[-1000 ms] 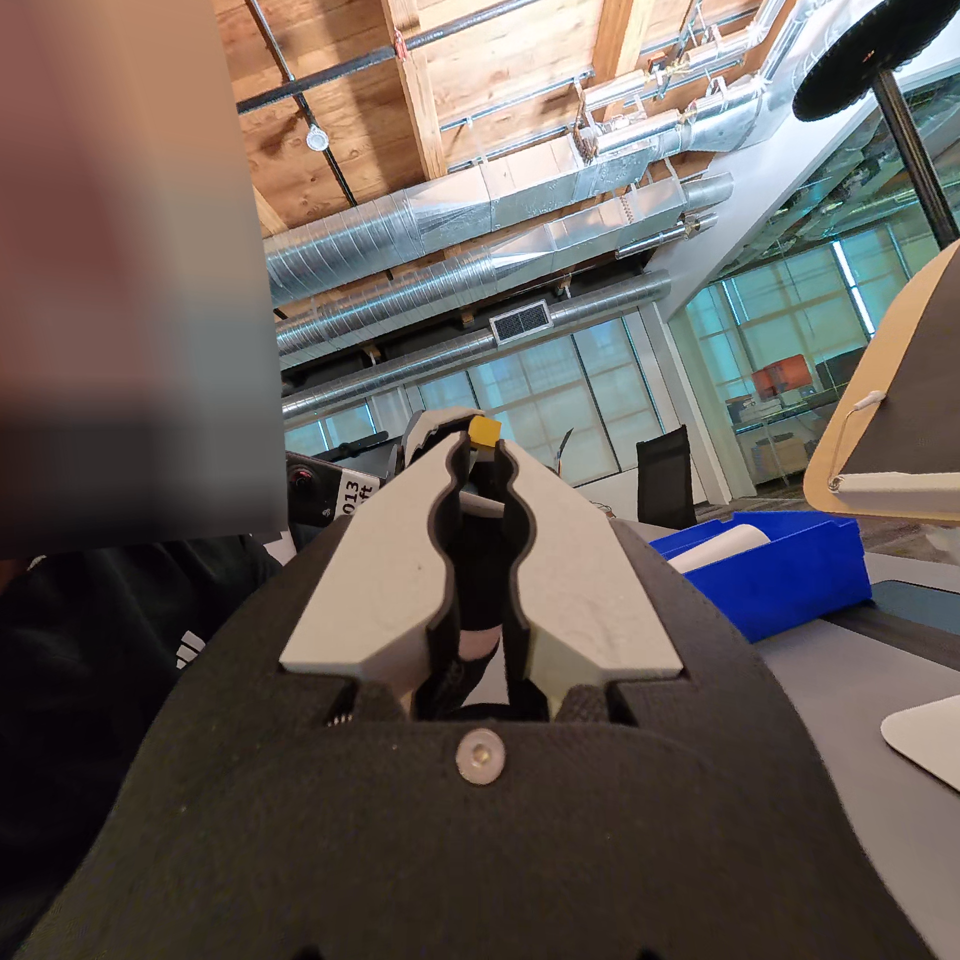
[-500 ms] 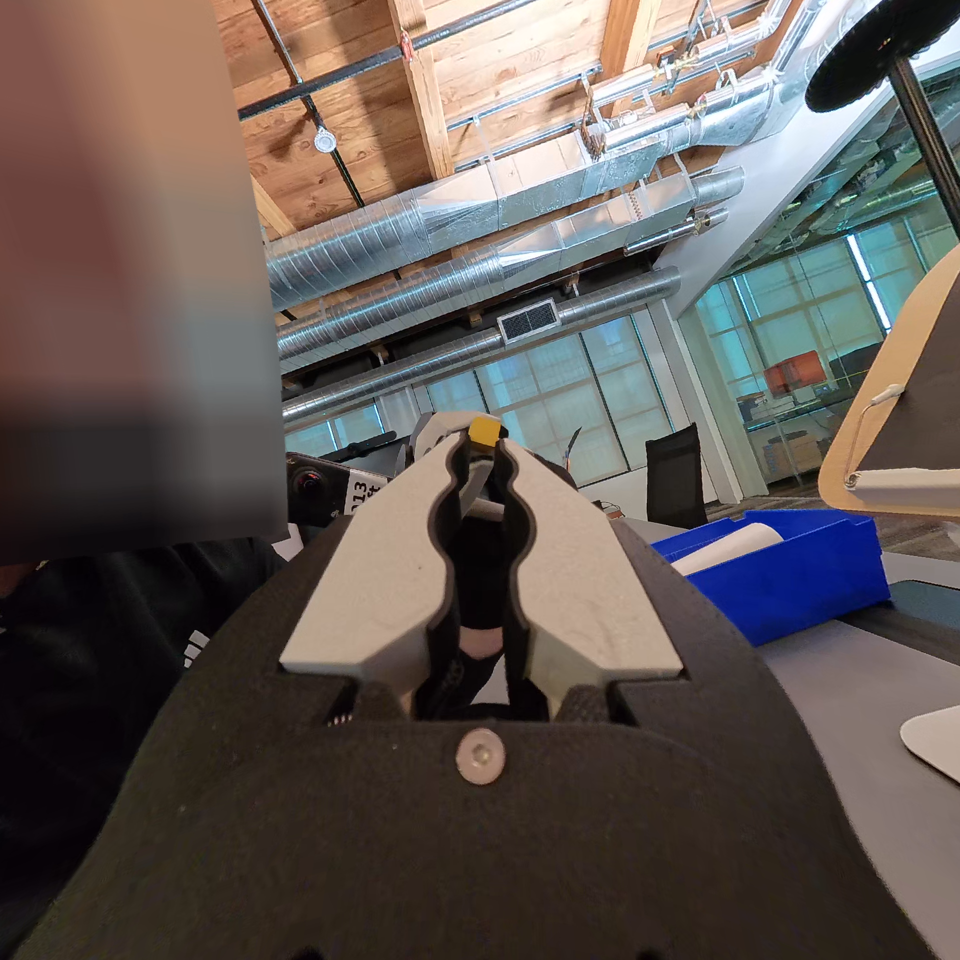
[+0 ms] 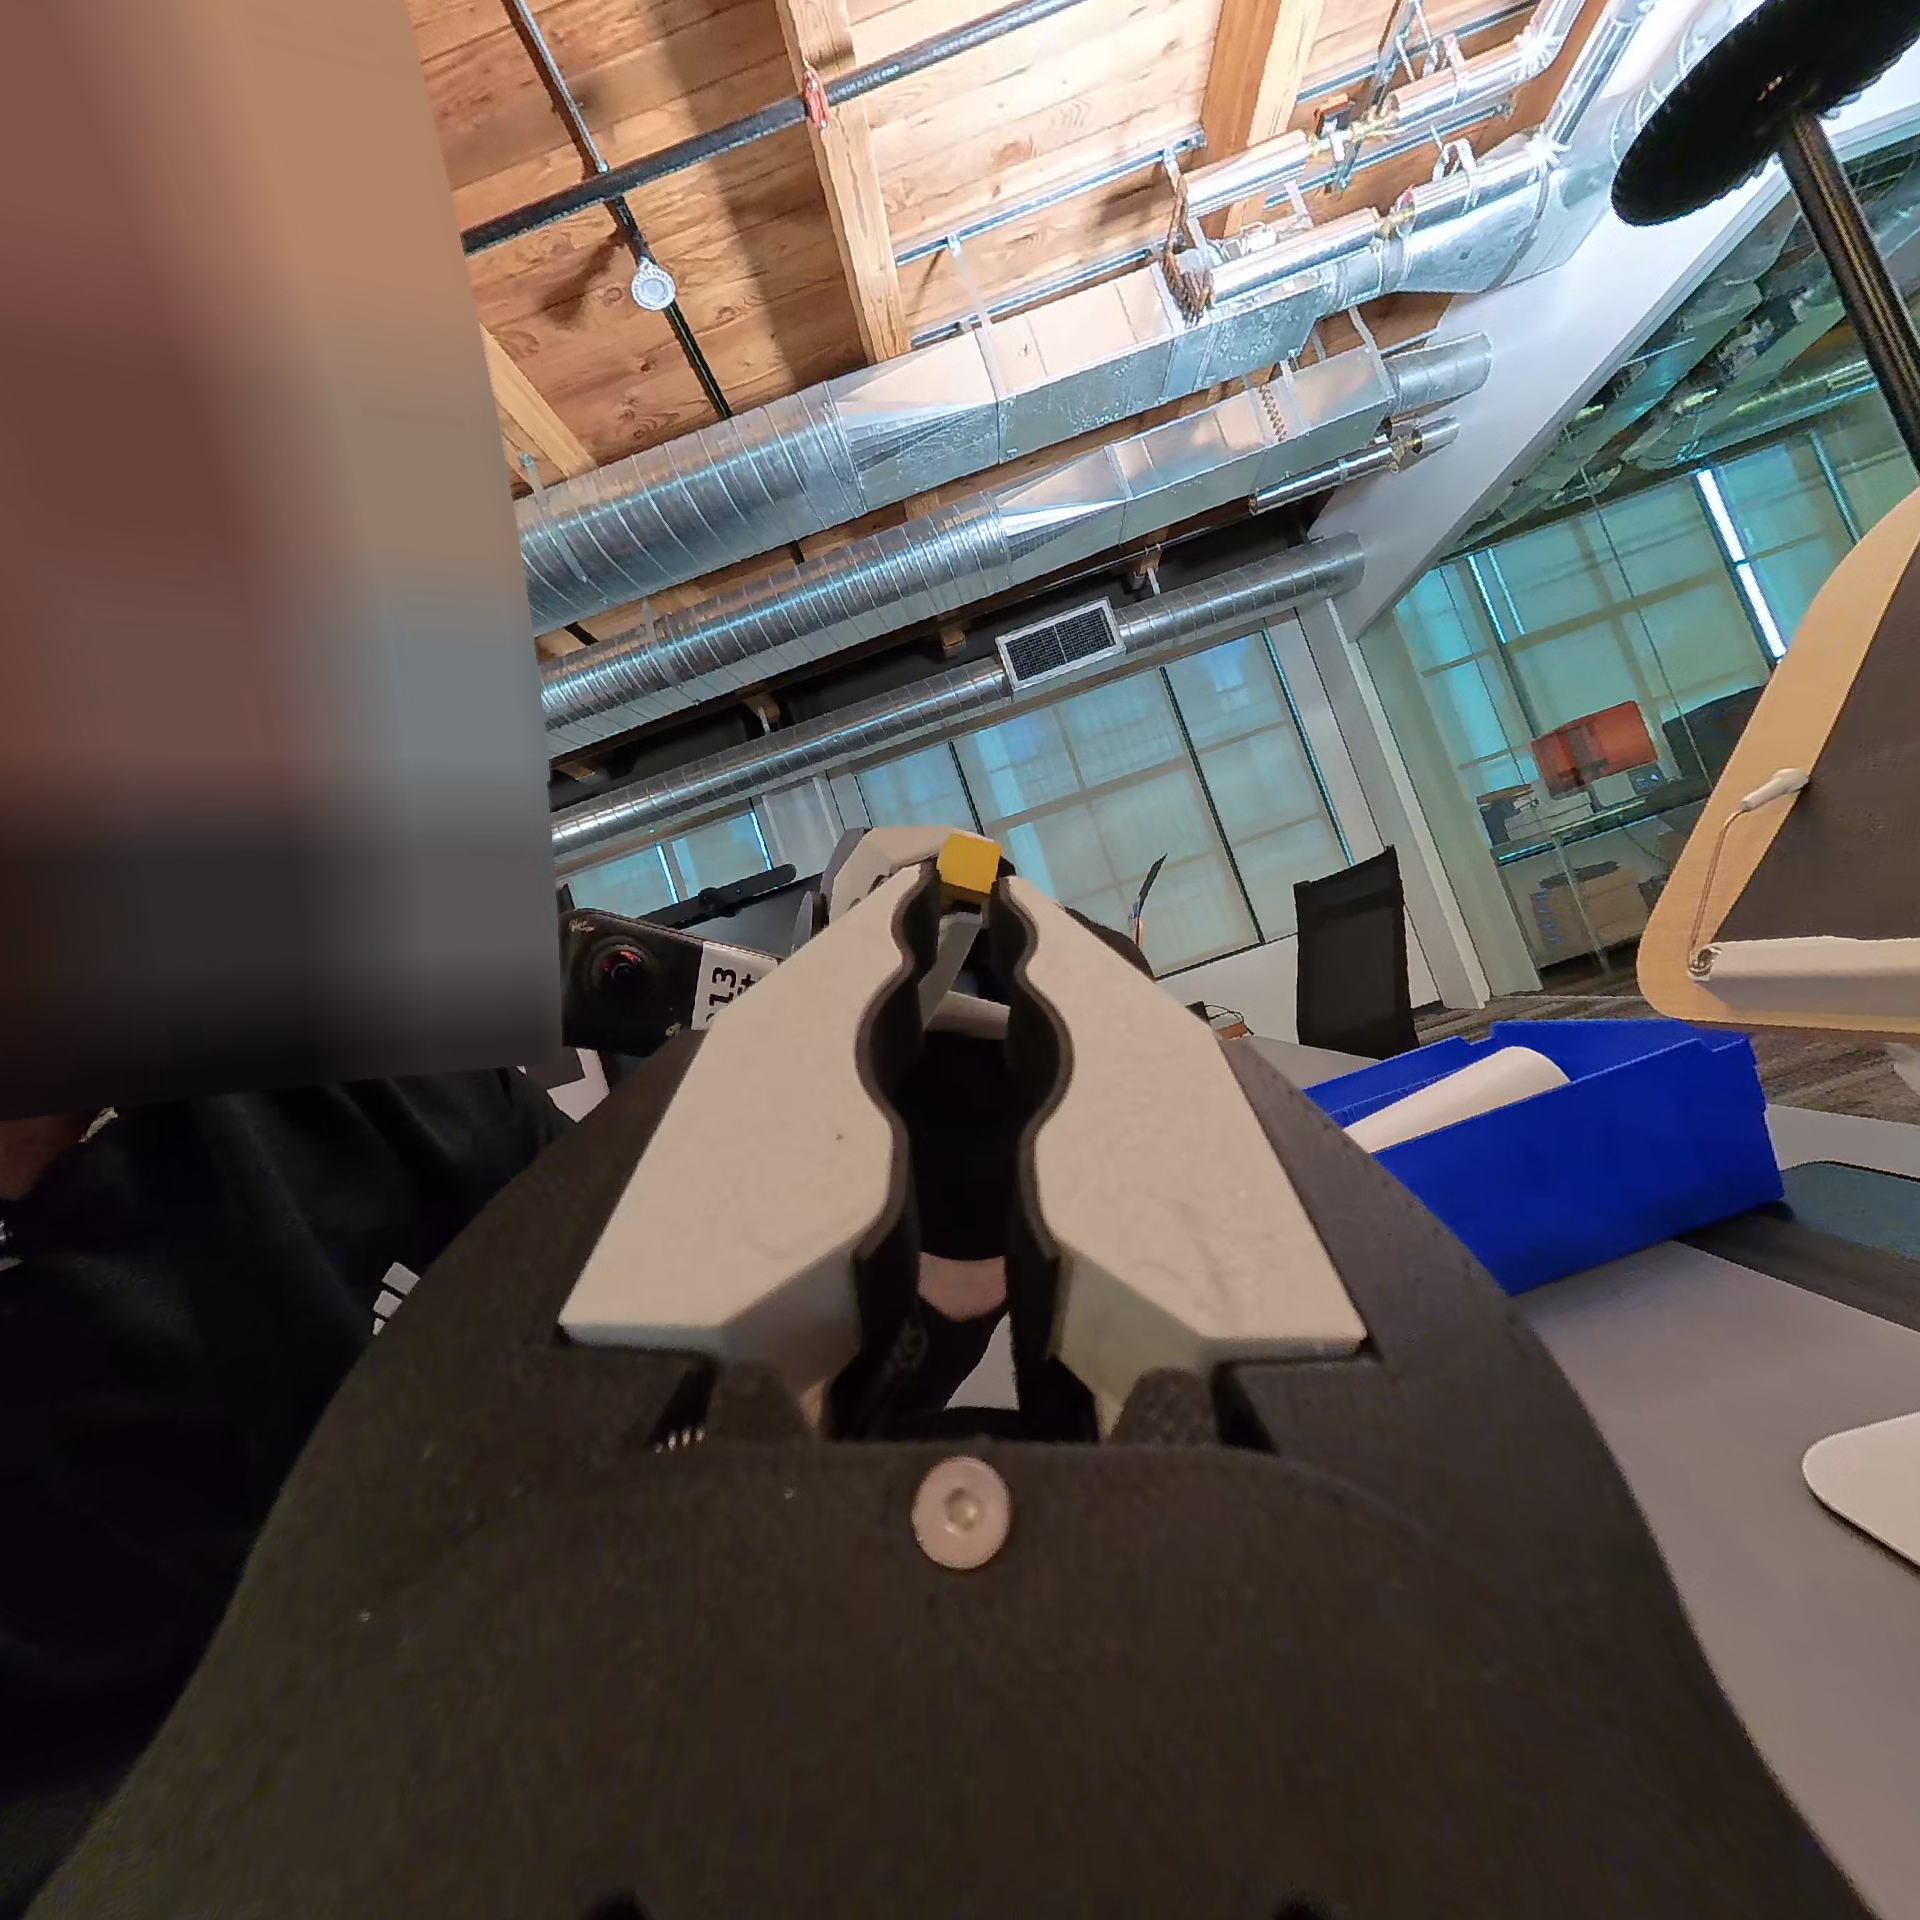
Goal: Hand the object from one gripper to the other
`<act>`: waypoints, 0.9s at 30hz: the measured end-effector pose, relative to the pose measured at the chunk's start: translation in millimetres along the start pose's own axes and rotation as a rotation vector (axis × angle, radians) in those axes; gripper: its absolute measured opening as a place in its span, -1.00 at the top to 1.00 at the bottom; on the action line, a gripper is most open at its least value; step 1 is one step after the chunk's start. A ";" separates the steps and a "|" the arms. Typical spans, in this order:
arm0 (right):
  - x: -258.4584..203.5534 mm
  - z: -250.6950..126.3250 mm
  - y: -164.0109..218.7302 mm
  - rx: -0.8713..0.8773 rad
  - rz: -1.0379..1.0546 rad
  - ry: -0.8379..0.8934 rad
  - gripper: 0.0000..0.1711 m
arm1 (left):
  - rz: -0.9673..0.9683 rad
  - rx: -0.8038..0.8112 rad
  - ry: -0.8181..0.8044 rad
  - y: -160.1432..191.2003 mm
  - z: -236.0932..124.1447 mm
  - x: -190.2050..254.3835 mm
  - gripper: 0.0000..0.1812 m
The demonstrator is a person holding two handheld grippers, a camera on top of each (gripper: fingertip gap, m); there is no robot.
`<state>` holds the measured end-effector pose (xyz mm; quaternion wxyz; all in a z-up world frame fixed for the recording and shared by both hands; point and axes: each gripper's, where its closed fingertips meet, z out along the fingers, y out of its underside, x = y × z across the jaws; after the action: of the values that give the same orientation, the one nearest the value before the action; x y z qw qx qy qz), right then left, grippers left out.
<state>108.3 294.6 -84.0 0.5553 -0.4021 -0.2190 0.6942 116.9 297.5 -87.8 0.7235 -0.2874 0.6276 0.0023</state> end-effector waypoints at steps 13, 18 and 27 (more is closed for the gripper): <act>-20.2 7.7 -6.8 -0.367 -0.634 0.028 0.75 | -0.265 0.128 0.142 -5.2 -20.1 -11.6 0.91; -24.0 22.9 -1.2 -0.600 -0.961 -0.031 0.79 | -0.349 0.180 0.188 -4.4 -32.0 -19.2 0.90; -19.2 33.1 10.9 -0.693 -1.096 -0.080 0.82 | -0.402 0.217 0.255 -6.4 -37.9 -15.6 0.90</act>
<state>76.4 278.0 -66.9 0.6585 -0.3619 -0.6243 0.2139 81.5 281.8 -72.8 0.6509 -0.3250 0.6408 -0.2452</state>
